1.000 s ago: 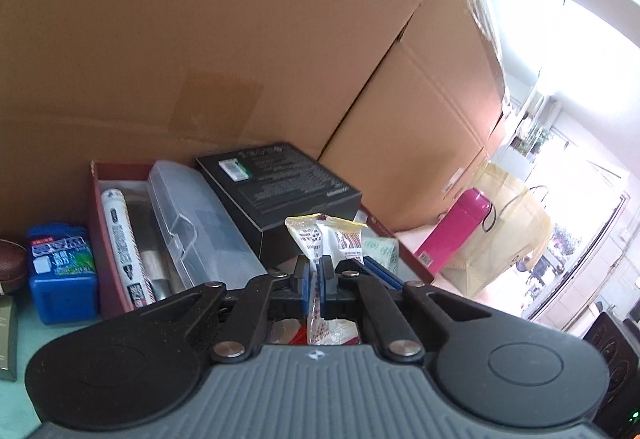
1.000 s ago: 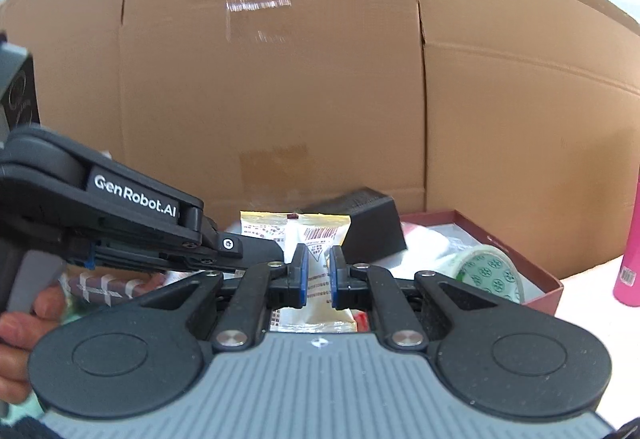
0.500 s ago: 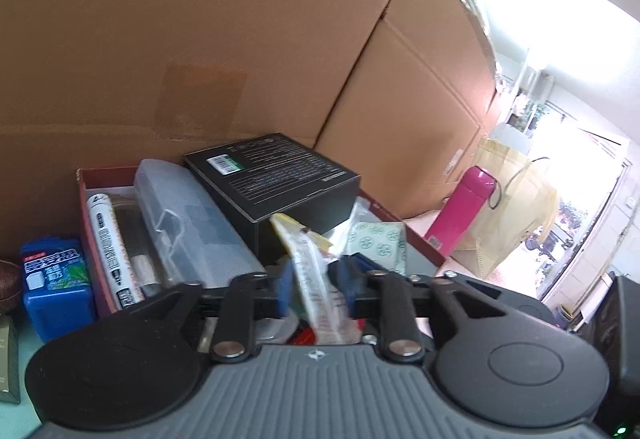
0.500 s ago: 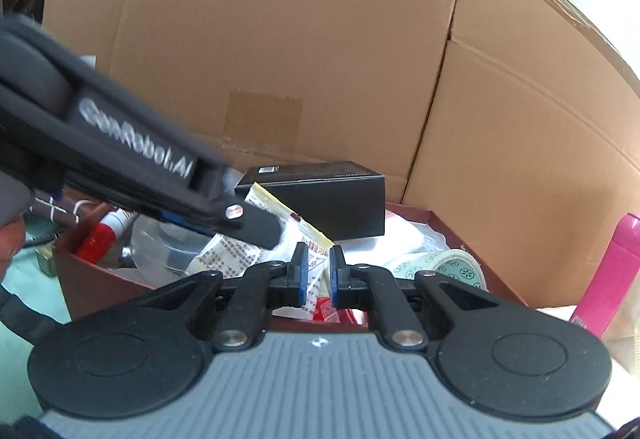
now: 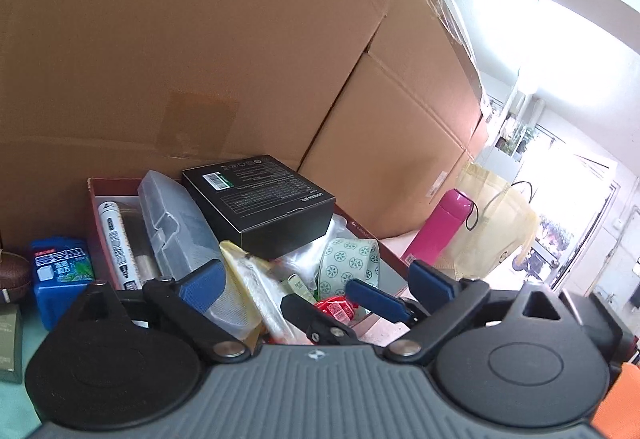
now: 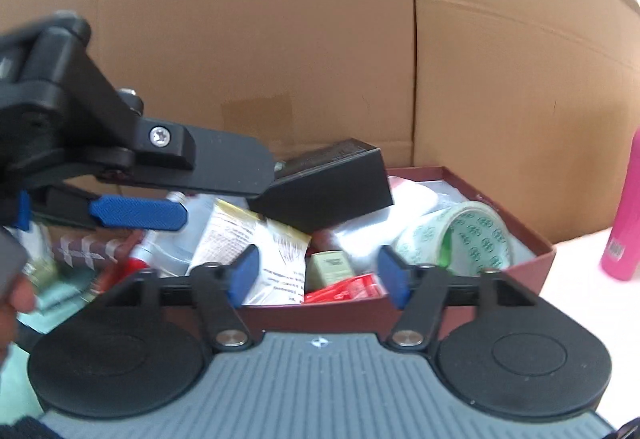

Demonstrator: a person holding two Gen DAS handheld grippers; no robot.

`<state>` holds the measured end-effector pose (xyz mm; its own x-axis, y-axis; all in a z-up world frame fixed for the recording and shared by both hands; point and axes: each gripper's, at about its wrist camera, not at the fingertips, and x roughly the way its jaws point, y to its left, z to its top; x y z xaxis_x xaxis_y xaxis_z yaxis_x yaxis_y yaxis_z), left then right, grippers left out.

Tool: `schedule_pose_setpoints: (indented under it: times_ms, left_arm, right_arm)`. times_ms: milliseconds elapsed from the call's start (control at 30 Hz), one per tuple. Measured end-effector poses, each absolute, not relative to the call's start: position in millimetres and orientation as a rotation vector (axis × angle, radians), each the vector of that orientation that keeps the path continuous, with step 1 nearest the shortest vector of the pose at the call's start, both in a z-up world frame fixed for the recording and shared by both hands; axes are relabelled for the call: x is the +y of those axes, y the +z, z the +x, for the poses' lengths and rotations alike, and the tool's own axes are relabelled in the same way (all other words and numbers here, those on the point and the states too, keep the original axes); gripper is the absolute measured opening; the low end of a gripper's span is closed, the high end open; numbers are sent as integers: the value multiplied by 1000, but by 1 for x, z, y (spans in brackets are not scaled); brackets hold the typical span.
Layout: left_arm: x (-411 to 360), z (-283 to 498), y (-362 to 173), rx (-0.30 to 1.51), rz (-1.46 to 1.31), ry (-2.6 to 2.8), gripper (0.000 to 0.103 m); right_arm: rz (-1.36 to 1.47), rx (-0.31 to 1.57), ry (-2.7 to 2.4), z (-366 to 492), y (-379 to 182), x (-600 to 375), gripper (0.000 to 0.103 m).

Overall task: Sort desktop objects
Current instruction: 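Open both tools to drop the snack packet into the brown box, then move both tools back toward the black marker on the mat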

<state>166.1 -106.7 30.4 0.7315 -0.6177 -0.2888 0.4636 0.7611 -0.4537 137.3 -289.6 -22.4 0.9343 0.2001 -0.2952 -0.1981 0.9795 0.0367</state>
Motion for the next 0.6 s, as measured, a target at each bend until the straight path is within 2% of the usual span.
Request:
schedule_pose_setpoints:
  times_ms: [100, 133, 500, 567, 600]
  left_arm:
    - [-102, 161, 31, 448, -396, -604, 101]
    - [-101, 159, 31, 448, -402, -603, 102]
    - [-78, 122, 31, 449, -446, -539, 103]
    - [-74, 115, 31, 461, -440, -509, 103]
    - [-72, 112, 31, 468, -428, -493, 103]
  right_arm:
    - [0, 284, 180, 124, -22, -286, 91]
    - [-5, 280, 172, 121, -22, -284, 93]
    - [131, 277, 183, 92, -10, -282, 96]
    - [139, 282, 190, 89, -9, -279, 98]
    - [139, 280, 193, 85, -7, -276, 102]
